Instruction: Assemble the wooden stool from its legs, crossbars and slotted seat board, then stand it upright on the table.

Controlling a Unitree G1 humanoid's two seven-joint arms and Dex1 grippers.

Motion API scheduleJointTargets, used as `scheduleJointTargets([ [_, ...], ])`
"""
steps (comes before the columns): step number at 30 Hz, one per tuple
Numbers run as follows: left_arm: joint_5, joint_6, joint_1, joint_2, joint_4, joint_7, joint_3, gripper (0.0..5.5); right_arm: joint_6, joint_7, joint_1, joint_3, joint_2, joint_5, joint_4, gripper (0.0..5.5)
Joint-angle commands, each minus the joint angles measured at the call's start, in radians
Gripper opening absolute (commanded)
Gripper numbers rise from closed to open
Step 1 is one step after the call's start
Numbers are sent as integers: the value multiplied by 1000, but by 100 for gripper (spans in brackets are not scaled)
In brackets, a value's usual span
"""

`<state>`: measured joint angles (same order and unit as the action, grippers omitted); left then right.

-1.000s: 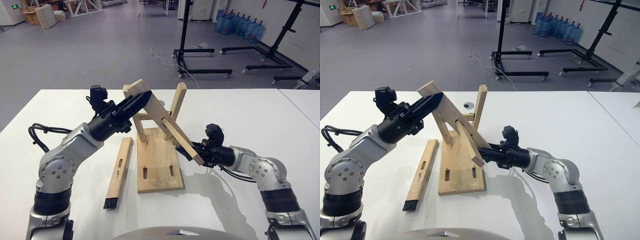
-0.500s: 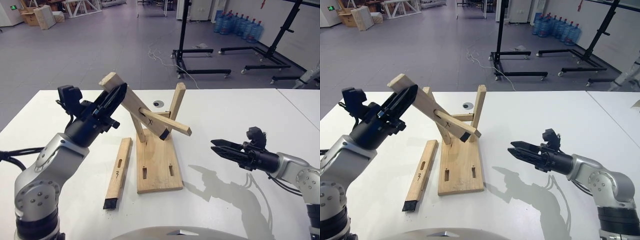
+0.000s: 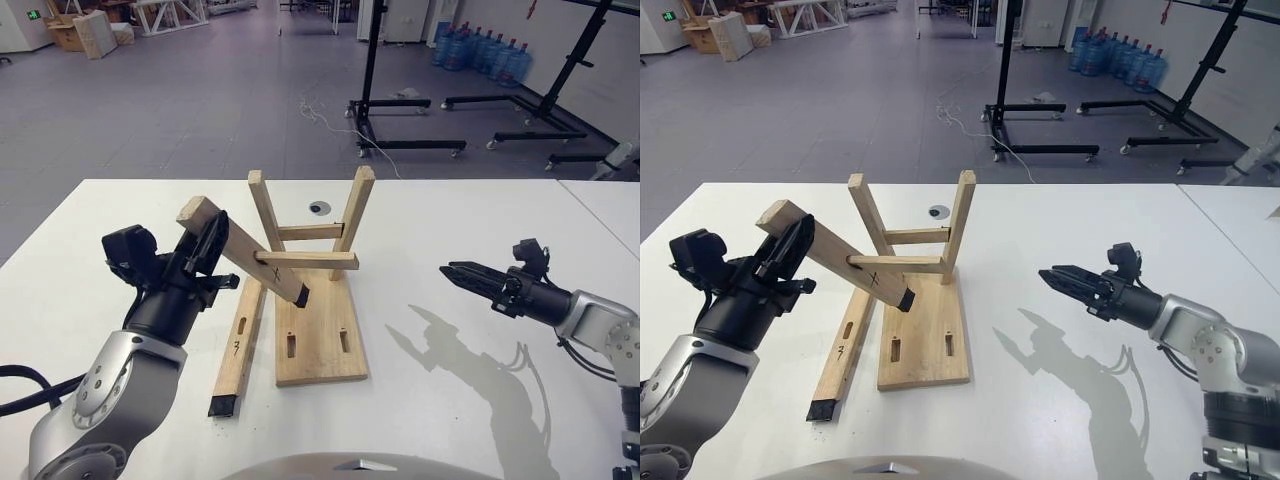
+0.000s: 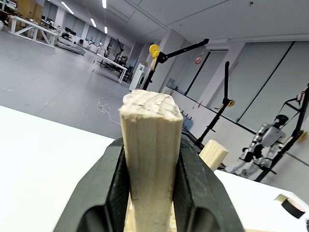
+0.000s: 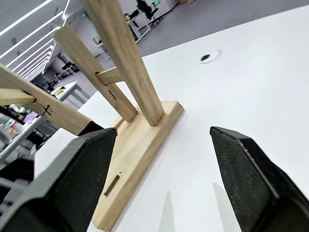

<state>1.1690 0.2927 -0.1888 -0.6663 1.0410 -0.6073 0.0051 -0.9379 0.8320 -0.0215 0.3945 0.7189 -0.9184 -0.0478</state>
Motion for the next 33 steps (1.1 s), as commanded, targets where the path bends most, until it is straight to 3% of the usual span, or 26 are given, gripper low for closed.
scheduleJointTargets([
  [1, 49, -72, 7, -158, 6, -35, -44, 101, -11, -80, 75, 60, -53, -24, -74, 356],
  [7, 147, -196, -21, -318, 6, -59, -86, 101, -23, -145, 180, 72, -103, -45, -170, 356],
  [17, -90, -579, -363, -614, 6, 23, -196, 101, -11, -181, 205, 50, -127, -35, -195, 356],
  [22, -107, -759, -314, -628, 6, -21, -298, 101, -3, -169, 199, 9, -122, -17, -185, 356],
  [26, -28, -820, -247, -600, 6, -117, -261, 101, 60, -125, 213, -53, -105, 42, -229, 356],
  [30, 6, -815, -251, -595, 6, -137, -225, 101, 324, -4, 252, -233, -29, 298, -308, 356],
  [33, 16, -734, -213, -515, 2, -150, -170, 101, 589, 35, 249, -375, -32, 518, -282, 356],
])
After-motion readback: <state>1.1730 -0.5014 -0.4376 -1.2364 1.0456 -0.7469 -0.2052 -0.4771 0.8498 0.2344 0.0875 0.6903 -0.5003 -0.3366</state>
